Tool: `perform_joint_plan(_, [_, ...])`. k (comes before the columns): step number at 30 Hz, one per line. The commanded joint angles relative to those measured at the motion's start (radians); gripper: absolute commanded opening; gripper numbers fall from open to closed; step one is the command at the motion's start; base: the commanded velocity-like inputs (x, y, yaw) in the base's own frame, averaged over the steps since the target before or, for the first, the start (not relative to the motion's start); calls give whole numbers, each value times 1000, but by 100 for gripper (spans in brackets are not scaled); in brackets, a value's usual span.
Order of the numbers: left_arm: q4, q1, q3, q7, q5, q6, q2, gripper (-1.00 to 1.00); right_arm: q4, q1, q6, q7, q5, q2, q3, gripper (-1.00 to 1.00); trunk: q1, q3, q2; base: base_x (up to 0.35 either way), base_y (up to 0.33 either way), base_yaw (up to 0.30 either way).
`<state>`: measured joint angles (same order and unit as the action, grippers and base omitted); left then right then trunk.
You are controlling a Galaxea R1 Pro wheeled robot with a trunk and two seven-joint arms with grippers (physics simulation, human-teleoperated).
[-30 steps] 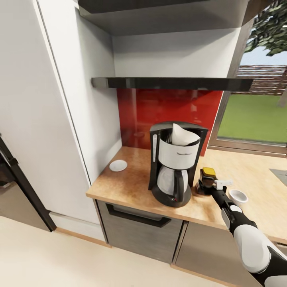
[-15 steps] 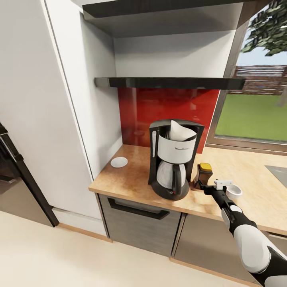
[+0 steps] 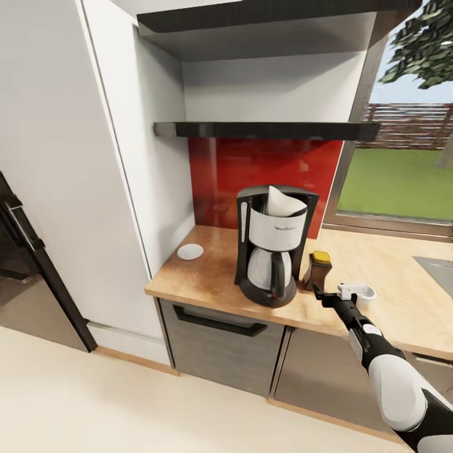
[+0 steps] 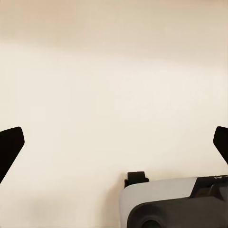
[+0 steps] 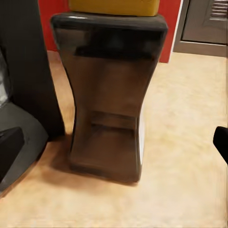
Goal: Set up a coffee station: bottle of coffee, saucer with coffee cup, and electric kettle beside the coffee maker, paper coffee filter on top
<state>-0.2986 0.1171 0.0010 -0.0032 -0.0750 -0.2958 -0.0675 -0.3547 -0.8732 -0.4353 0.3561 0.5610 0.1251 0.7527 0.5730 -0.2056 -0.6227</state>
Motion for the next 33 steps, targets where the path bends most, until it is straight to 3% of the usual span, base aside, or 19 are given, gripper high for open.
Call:
perform_joint_plan(1, [0, 1, 1, 0, -8, -3, 0, 100, 0, -1, -3, 7, 5, 0, 9, 100, 0, -2, -1, -290, 119, 0])
perform_joint_plan(24, [-7, 13, 1, -1, -15, -3, -2, 100, 9, -1, -3, 7, 6, 11, 12, 100, 0, -2, -1, -108, 64, 0])
perform_joint_plan(33, [-27, 13, 1, -1, -17, -4, -4, 100, 11, 68, -3, 8, 6, 15, 11, 100, 0, -2, -1, -44, 29, 0])
